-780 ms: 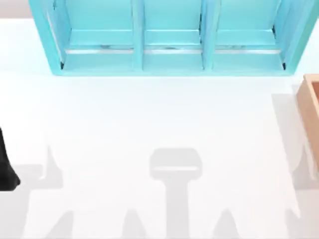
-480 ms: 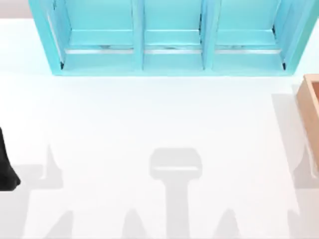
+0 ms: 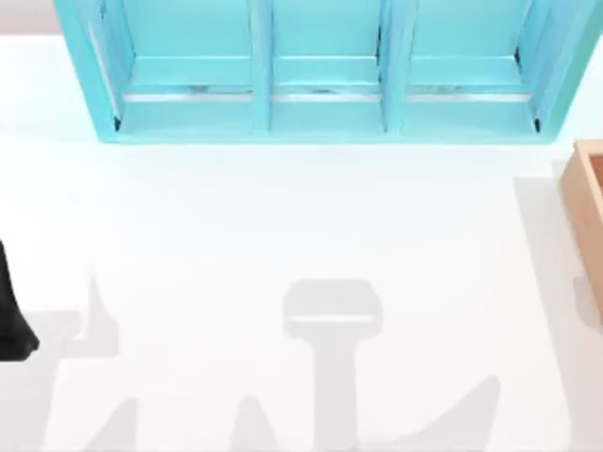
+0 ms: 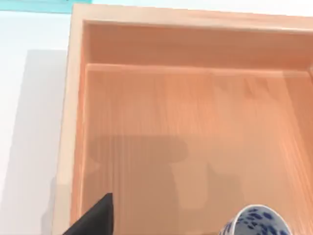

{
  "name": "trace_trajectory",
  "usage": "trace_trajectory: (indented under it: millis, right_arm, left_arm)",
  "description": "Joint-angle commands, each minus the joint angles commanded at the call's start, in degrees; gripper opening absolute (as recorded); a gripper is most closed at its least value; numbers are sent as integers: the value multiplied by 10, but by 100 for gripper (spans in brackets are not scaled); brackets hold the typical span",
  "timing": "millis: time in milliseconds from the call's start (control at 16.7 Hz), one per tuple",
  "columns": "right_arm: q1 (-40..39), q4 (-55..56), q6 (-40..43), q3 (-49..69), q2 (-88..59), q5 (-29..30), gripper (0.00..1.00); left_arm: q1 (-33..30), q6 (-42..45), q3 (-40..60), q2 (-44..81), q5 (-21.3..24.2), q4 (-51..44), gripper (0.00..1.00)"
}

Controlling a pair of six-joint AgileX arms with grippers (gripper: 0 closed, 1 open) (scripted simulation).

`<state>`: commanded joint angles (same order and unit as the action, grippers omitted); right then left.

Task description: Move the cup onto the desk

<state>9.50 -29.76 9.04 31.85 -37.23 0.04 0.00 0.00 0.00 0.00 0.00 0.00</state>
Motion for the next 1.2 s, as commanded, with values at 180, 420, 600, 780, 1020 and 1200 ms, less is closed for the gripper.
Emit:
trace_trajectory:
  millis: [180,420,600,780,1020,1200]
  right_arm:
    - [39,-122,38,132,-165,0,100]
    - [85,-272,83,297,-370,0,100]
    - [112,-360,111,393,-489,-1,100]
    - [129,-415,128,453,-565,-2,100]
    - [134,-432,133,470,-586,-2,100]
    - [131,-430,133,468,-585,-2,100]
  left_arm:
    - [0,0,0,0,0,0,100]
    - [0,0,0,0,0,0,100]
    - [0,0,0,0,0,0,100]
    - [0,0,0,0,0,0,100]
    - [0,0,0,0,0,0,100]
    - [0,0,0,0,0,0,100]
